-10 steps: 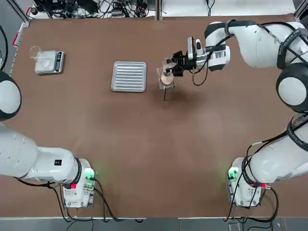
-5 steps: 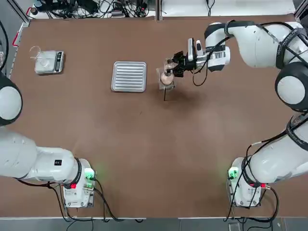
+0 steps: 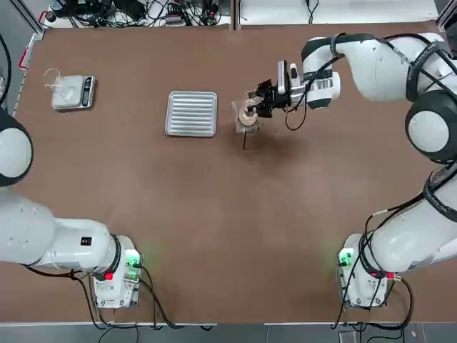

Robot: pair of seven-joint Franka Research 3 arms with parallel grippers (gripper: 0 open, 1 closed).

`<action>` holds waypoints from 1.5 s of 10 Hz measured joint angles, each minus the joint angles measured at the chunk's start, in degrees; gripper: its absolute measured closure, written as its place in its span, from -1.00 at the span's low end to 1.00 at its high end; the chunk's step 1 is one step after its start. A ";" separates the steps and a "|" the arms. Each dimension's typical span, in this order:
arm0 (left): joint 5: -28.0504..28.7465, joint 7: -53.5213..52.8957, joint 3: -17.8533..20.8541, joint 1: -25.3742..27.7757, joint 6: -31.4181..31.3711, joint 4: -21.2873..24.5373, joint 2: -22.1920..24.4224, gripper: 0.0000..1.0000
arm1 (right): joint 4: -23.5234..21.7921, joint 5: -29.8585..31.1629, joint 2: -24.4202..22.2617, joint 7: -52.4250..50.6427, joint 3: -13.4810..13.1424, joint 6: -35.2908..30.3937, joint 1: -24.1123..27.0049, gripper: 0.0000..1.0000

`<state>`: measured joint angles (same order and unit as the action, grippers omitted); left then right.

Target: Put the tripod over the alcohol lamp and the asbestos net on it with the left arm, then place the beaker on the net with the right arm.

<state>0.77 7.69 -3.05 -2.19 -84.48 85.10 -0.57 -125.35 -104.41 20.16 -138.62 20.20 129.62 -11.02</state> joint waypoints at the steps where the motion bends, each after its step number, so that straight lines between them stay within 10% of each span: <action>1: 0.00 0.00 -0.11 -0.05 -0.10 -0.09 0.00 -0.98 | 0.00 -0.02 0.00 0.00 0.00 0.05 -0.13 -0.15; 7: 0.00 0.00 0.33 0.70 -2.44 -0.46 -0.67 -0.98 | 0.00 -0.10 0.02 0.02 0.00 0.52 -0.24 -0.51; 9: 0.00 0.00 0.40 0.82 -4.22 -0.47 -0.91 -0.98 | 0.00 -0.13 0.02 0.02 -0.01 0.52 -0.23 -0.97; 15: 0.01 0.00 1.26 0.85 -5.51 -0.51 -1.66 -0.98 | -1.56 -0.17 0.09 0.11 -0.61 0.86 0.47 -0.99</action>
<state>0.77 7.69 -1.79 -1.34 -89.98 84.58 -2.23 -126.91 -104.58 20.25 -138.51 19.58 130.48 -10.55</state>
